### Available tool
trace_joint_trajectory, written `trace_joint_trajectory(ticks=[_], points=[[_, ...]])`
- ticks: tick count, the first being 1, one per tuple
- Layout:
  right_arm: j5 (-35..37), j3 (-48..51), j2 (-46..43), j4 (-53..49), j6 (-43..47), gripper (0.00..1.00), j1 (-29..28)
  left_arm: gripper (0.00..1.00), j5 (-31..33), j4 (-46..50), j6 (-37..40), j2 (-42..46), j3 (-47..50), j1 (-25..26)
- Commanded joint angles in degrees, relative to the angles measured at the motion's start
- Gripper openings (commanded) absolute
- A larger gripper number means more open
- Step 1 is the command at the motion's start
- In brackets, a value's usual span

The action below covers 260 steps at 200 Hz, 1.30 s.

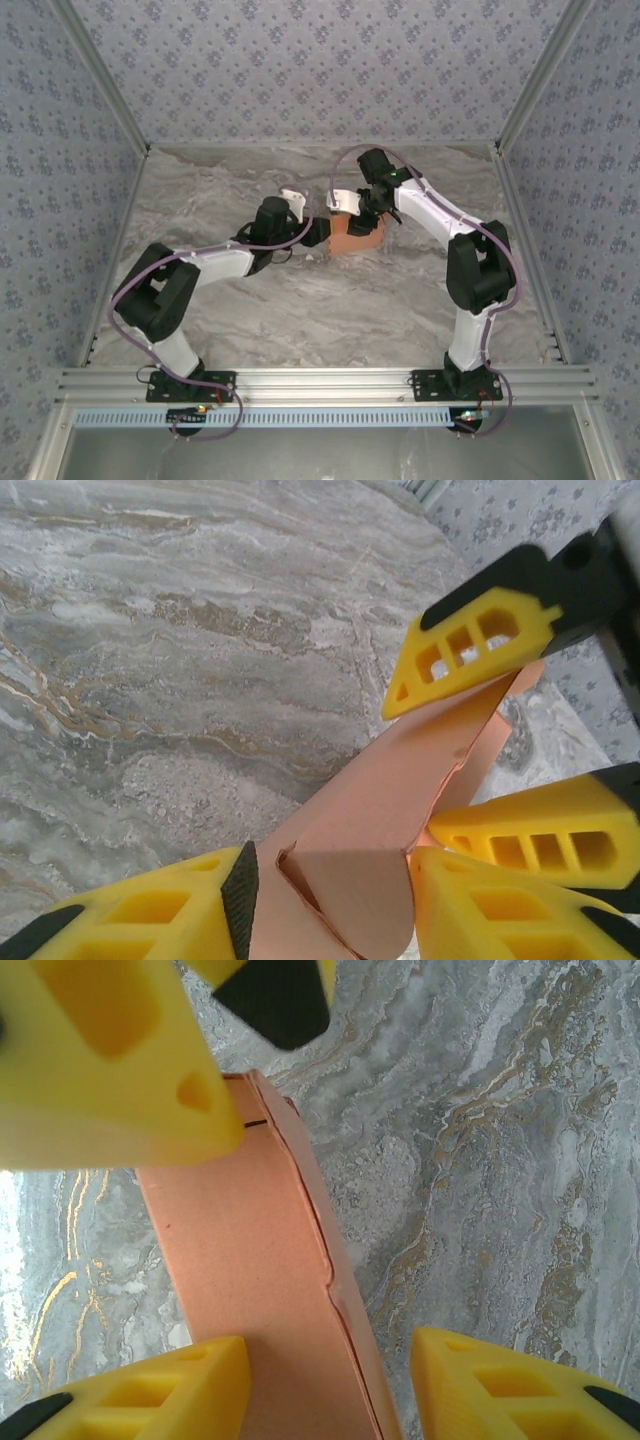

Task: Fold the paper box

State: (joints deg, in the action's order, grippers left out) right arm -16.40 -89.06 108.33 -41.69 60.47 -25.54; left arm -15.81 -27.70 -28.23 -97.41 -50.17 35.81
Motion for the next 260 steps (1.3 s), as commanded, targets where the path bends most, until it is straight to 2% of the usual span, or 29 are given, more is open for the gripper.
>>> trace_joint_trajectory(ticks=[1,59,102,118,134,160,182,218,260], points=[[1.0,3.0,2.4,-1.9,1.0,0.5,-0.7,0.43,1.5,-3.9,1.6,-1.1,2.0,0.6],[0.7,3.9,1.6,-1.1,1.2,0.49,-1.0,0.28,3.6,-4.7,3.1,-2.7,3.8,0.9],[-2.2,5.4,-0.1,0.4,0.9,0.5,-0.7,0.28,4.2,-4.6,3.7,-3.4,3.5,1.1],[-4.8,6.7,-1.8,2.4,0.2,0.54,-0.3,0.28,4.6,-4.4,4.3,-3.6,3.5,1.1],[-6.0,8.8,-4.2,5.6,0.1,0.64,0.2,0.28,5.0,-3.9,4.7,-3.8,3.4,1.2],[-9.0,10.7,-7.4,8.1,0.8,0.68,1.0,0.28,5.4,-3.1,5.5,-4.1,3.1,1.2],[-9.4,12.4,-10.0,11.2,0.5,0.71,1.2,0.28,5.4,-2.5,6.0,-4.4,2.5,1.1],[-6.5,14.2,-13.4,15.8,-4.9,0.75,1.9,0.28,5.1,-2.5,5.6,-5.2,2.1,1.1],[-9.2,18.1,-19.8,16.8,-8.8,0.78,2.2,0.29,4.6,-2.2,5.4,-4.2,2.1,1.1]])
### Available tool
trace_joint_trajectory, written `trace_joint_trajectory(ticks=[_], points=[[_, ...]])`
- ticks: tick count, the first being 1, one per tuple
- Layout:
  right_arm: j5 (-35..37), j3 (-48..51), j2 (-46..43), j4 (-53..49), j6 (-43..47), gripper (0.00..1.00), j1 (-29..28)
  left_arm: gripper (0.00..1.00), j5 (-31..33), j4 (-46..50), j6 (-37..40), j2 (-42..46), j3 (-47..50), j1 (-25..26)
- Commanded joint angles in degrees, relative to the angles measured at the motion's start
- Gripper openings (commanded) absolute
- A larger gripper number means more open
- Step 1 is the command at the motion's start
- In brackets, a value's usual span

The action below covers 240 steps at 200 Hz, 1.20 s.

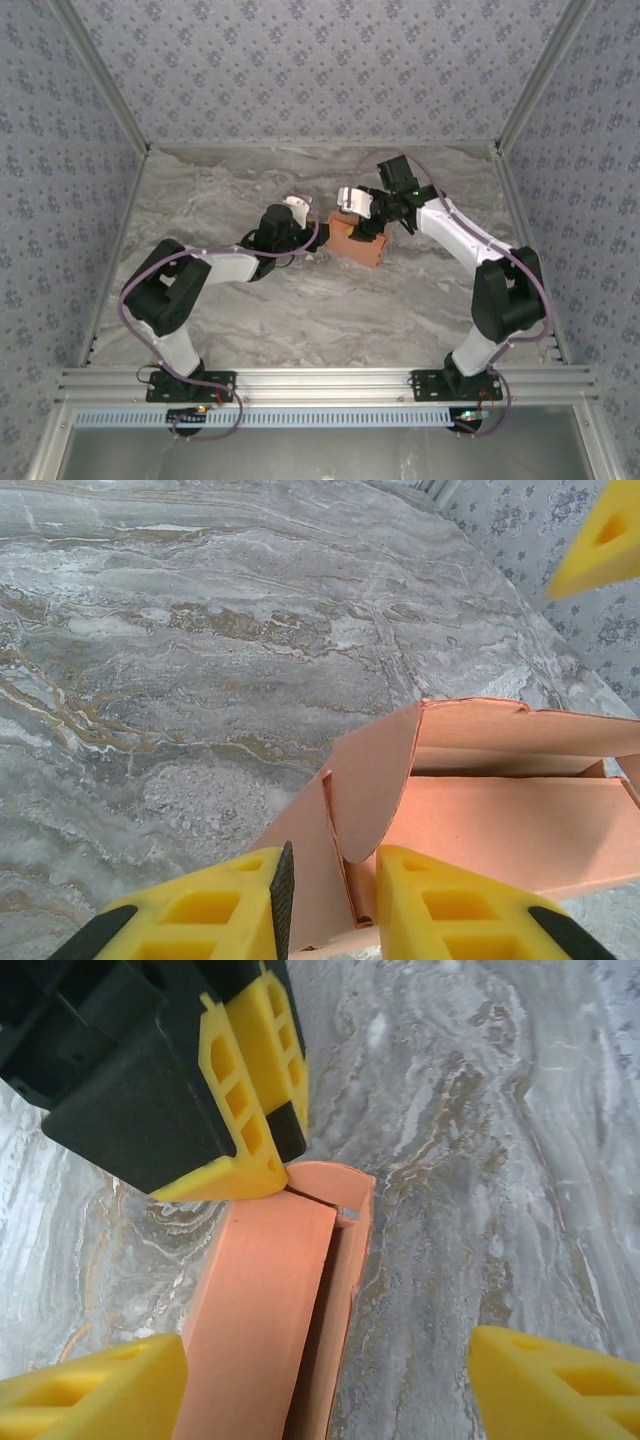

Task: Fold the paper box

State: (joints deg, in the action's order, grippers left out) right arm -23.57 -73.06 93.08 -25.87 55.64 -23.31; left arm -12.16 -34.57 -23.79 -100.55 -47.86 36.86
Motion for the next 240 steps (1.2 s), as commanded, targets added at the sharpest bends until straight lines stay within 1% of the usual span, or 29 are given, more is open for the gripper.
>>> trace_joint_trajectory(ticks=[1,12,22,29,36,42,45,48,52,60,68,74,85,101,121,129,149,165,178,206,240], points=[[-2.0,2.1,-4.7,1.0,-4.0,0.78,-0.1,0.29,1.0,4.7,0.9,-1.0,-0.2,0.0],[-0.7,3.2,-6.7,2.0,-6.9,0.77,-0.7,0.29,0.9,4.9,0.8,-0.6,-0.2,0.0],[0.5,4.2,-9.1,4.9,-12.2,0.74,-1.2,0.29,0.8,5.2,0.6,-0.4,-0.5,0.1],[2.8,7.4,-10.9,7.9,-17.6,0.72,-1.6,0.29,0.8,5.3,0.5,-0.3,-0.6,0.0],[8.2,9.1,-13.2,11.6,-24.8,0.67,-2.0,0.29,0.8,5.4,0.3,-0.3,-0.8,0.1],[12.3,10.7,-15.2,13.9,-31.6,0.66,-2.2,0.29,0.9,5.4,0.1,-0.3,-0.9,0.0],[15.6,11.3,-16.2,14.8,-35.2,0.65,-2.3,0.29,0.9,5.4,0.0,-0.4,-0.9,0.1],[18.5,12.0,-17.3,15.3,-38.3,0.64,-2.4,0.29,0.8,5.4,-0.1,-0.5,-0.9,0.1],[22.2,12.9,-18.5,15.6,-43.5,0.59,-2.2,0.29,1.0,5.4,-0.2,-0.6,-0.9,0.1],[28.9,14.5,-21.6,14.5,-53.3,0.56,-1.8,0.29,1.4,5.3,-0.7,-0.7,-0.9,0.0],[34.2,15.8,-24.3,9.8,-63.6,0.56,-0.8,0.29,1.6,5.1,-1.0,-0.9,-0.7,0.1],[34.5,16.1,-26.0,5.6,-68.2,0.56,0.9,0.29,1.6,5.0,-1.4,-1.0,-0.7,0.1],[31.5,16.4,-28.2,-1.0,-72.6,0.54,4.2,0.29,1.5,4.8,-2.0,-1.2,-0.6,0.1],[23.6,18.2,-31.0,-4.7,-73.9,0.5,7.1,0.29,1.4,4.6,-2.5,-1.3,-0.6,0.1],[15.6,22.2,-33.2,-3.4,-74.2,0.43,6.9,0.29,1.5,4.7,-2.6,-1.5,-0.6,0.1],[14.0,23.7,-33.3,-2.2,-74.2,0.4,6.6,0.29,1.7,4.7,-2.7,-1.6,-0.5,0.1],[11.2,26.9,-32.3,2.4,-74.8,0.38,5.1,0.29,2.2,4.4,-3.3,-1.5,-0.3,0.1],[11.1,27.5,-31.0,4.1,-74.9,0.39,4.2,0.29,2.5,4.6,-3.5,-1.2,-0.1,0.1],[11.3,27.2,-29.5,4.3,-74.6,0.42,4.1,0.3,2.7,5.0,-3.5,-0.9,0.0,0.1],[13.5,26.2,-26.6,5.2,-73.3,0.44,4.1,0.3,3.2,5.3,-3.4,-0.3,0.4,0.1],[14.5,25.6,-22.8,7.4,-73.1,0.37,3.6,0.3,3.3,5.1,-3.9,-0.3,0.2,0.1]])
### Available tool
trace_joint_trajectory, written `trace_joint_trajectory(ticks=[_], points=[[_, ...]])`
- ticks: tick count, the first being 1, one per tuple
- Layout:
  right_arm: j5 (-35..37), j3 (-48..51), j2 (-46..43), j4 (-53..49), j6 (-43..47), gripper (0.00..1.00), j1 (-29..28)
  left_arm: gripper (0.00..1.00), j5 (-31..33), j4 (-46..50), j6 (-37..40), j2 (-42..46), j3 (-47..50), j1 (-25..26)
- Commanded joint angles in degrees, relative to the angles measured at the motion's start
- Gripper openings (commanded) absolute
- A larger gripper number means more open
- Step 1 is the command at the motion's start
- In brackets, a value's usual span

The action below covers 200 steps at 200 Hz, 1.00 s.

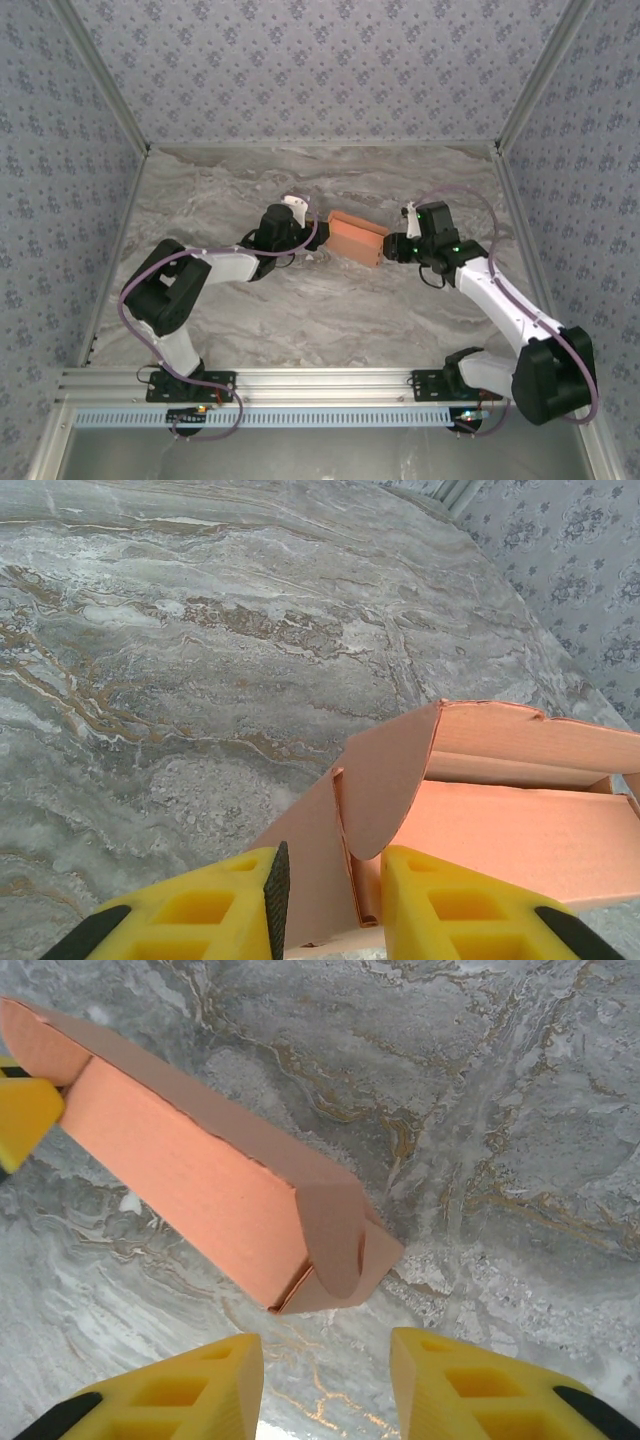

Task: Fold the paper box

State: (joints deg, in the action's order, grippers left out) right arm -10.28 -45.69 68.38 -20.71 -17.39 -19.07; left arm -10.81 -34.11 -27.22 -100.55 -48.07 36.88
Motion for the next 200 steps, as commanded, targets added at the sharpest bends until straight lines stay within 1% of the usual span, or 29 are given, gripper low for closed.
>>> trace_joint_trajectory(ticks=[1,13,68,81,100,109,135,178,195,200], points=[[1.2,-1.7,1.8,2.2,0.0,0.37,-0.6,0.3,1.9,4.6,-0.5,-0.3,0.4,0.1],[2.2,-2.5,2.8,2.3,0.5,0.36,-0.9,0.3,1.9,4.6,-0.6,-0.3,0.4,0.1],[6.2,-7.2,6.9,0.1,3.8,0.36,-2.6,0.3,2.1,4.9,-0.8,-0.3,0.3,0.3],[6.7,-8.0,7.6,-0.4,4.2,0.33,-2.8,0.3,2.2,4.9,-0.9,-0.3,0.4,0.2],[6.9,-8.7,8.5,-0.8,4.2,0.26,-3.0,0.3,2.3,4.9,-1.3,-0.4,0.3,0.4],[7.0,-8.7,8.7,-1.0,4.1,0.24,-3.1,0.3,2.4,4.8,-1.3,-0.4,0.3,0.4],[7.7,-8.9,9.0,-1.3,3.9,0.23,-3.9,0.3,2.6,4.8,-1.5,-0.5,0.1,0.5],[12.1,-10.3,9.2,-4.0,3.5,0.25,-5.4,0.3,3.0,5.3,-1.6,-0.5,0.0,0.5],[14.3,-10.6,9.2,-4.4,2.7,0.22,-6.0,0.3,3.1,5.3,-1.8,-0.5,0.0,0.5],[14.5,-10.7,9.2,-4.5,2.4,0.2,-6.1,0.3,3.2,5.4,-1.8,-0.5,0.0,0.5]])
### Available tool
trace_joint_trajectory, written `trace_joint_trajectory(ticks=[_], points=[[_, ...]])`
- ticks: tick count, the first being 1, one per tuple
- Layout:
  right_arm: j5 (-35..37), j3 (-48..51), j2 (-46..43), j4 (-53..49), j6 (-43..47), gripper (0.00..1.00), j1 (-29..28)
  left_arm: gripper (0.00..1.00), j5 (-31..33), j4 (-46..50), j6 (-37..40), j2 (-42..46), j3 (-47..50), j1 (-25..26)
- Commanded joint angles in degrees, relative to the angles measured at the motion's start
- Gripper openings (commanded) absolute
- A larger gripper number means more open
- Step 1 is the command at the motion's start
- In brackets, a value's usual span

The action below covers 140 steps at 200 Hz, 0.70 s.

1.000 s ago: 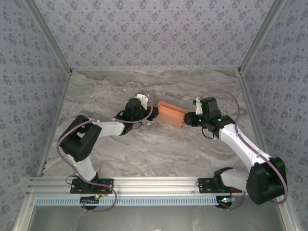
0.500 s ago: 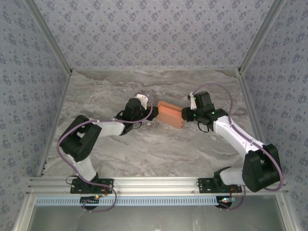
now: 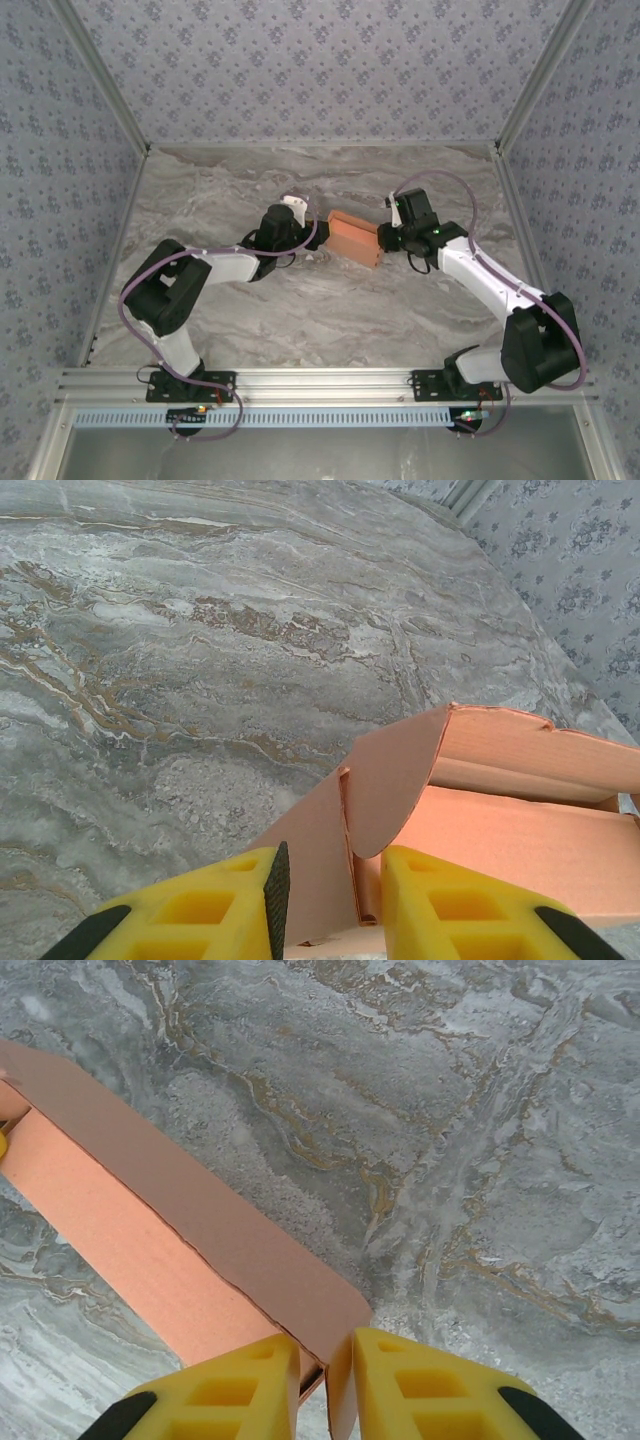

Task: Fold the paper box

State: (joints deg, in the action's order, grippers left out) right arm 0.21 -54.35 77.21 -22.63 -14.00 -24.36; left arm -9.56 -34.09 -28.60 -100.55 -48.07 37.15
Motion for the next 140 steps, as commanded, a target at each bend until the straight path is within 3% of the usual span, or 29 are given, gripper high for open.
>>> trace_joint_trajectory(ticks=[1,73,108,140], points=[[4.1,-2.1,0.4,-2.6,-1.0,0.2,-0.8,0.3,1.9,5.3,-0.4,-0.5,0.0,0.3],[4.7,-4.4,1.1,-4.5,-6.1,0.14,-1.4,0.3,2.7,5.6,-0.9,-0.6,-0.2,1.4],[5.1,-5.0,1.5,-5.6,-6.7,0.31,-2.1,0.3,3.1,5.2,-1.5,-1.1,-0.2,1.7],[7.7,-4.1,0.8,-7.2,-6.0,0.33,-2.7,0.3,3.5,5.3,-1.3,-1.0,-0.1,1.8]])
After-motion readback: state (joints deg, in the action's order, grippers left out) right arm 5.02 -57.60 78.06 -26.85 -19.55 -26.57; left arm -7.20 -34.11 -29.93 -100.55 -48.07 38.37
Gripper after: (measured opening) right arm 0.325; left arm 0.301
